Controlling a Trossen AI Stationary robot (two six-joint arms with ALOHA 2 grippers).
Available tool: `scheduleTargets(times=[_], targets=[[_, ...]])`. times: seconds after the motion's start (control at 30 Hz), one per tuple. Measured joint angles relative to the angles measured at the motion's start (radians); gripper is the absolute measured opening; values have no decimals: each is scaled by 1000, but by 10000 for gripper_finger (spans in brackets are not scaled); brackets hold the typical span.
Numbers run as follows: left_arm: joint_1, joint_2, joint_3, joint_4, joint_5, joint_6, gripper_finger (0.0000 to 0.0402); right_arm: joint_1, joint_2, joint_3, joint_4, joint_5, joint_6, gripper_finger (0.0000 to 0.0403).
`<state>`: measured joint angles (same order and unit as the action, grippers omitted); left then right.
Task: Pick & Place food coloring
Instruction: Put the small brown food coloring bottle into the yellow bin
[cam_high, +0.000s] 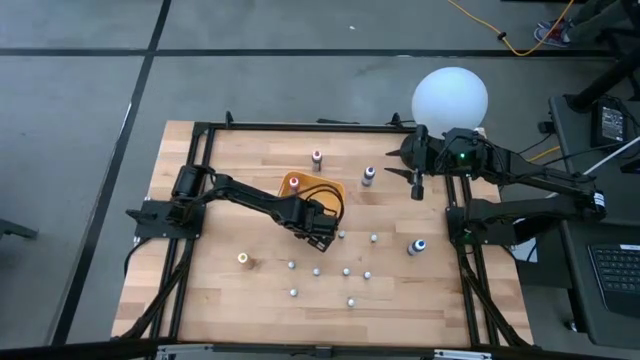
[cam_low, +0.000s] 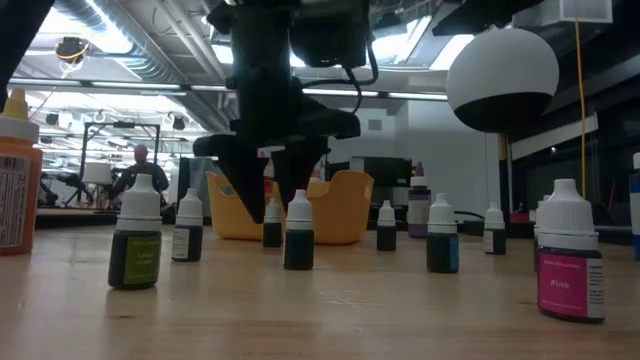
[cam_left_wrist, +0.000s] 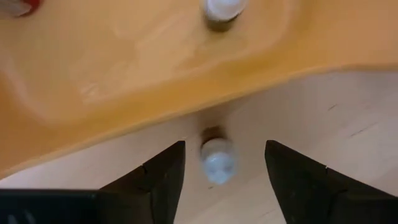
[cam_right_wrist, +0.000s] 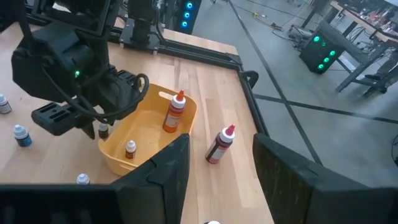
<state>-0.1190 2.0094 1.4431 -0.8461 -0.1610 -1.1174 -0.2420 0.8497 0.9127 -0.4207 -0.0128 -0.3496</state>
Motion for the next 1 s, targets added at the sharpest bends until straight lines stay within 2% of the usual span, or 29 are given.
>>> scheduleTargets(times=[0.6, 0.83, 1.0], targets=[[11, -2, 0, 12, 24, -4, 62, 0, 0, 0, -3, 0, 4, 177], [10, -2, 13, 6, 33, -4, 57, 0, 0, 0, -3, 0, 1, 177], [7, -15, 66, -26, 37, 3, 54, 0, 0, 0, -4, 0, 0, 177]])
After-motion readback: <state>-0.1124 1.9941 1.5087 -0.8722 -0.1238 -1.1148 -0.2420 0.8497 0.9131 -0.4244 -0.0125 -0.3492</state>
